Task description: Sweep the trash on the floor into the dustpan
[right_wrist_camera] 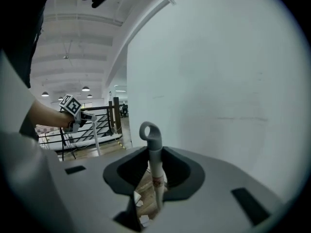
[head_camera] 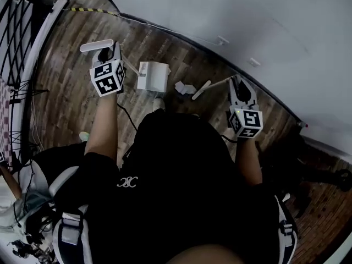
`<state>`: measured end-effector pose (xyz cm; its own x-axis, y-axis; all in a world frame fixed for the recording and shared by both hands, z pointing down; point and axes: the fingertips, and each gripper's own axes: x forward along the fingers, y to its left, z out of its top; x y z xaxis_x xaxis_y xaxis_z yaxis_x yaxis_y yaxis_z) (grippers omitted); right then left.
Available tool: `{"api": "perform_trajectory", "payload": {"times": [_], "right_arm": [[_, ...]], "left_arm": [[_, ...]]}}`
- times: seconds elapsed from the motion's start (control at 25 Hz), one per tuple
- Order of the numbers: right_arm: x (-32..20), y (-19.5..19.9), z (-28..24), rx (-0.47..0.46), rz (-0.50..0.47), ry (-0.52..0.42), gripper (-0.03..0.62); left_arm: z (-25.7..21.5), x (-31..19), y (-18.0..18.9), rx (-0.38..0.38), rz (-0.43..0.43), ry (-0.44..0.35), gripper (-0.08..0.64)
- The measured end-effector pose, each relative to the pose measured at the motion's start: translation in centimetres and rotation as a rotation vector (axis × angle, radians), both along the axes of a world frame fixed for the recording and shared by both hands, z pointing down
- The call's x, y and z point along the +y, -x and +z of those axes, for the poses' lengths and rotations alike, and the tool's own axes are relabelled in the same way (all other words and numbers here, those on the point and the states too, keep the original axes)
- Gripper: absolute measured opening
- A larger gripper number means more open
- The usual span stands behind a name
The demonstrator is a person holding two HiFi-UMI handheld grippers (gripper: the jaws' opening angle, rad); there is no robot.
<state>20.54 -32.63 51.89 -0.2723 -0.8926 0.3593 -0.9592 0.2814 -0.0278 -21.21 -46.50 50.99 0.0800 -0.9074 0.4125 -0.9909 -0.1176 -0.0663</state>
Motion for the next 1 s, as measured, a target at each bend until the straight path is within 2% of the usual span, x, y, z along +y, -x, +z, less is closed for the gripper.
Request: {"api": "perform_trajectory", "payload": {"times": [0.16,0.36,0.52,0.64,0.76,1.0], "right_arm": [[-1.8,1.9,0.3,0.007,0.046,0.008,0.098],[-4.1,3.2,0.6,0.031,0.126,0.022,0.098],[-5.6,5.4,1.1,0.074,0.147,0.062,0.098],[-7.0,7.7,1.3,0.095,0.111,0.088,0.098],[-8.6,10.4,1.6,0.109,0.058,0.103,0.098],[-12.6,17.7,2.8,0.092,-0.050,0.142,0.101]], "left_arm": [[3.3,-3.4,2.3,0.015,-0.002,0.041,0.107],[8.0,-6.7,2.5,0.010,0.081,0.089,0.107],[13.3,-7.4,2.3,-0.002,0.131,0.168,0.107],[15.9,-7.4,2.6,-0.011,0.138,0.187,0.107],[16.3,-8.1,3.2,0.001,0.137,0.168,0.107],[17.0,-8.7,4.9,0.050,0.140,0.223,0.108]]}}
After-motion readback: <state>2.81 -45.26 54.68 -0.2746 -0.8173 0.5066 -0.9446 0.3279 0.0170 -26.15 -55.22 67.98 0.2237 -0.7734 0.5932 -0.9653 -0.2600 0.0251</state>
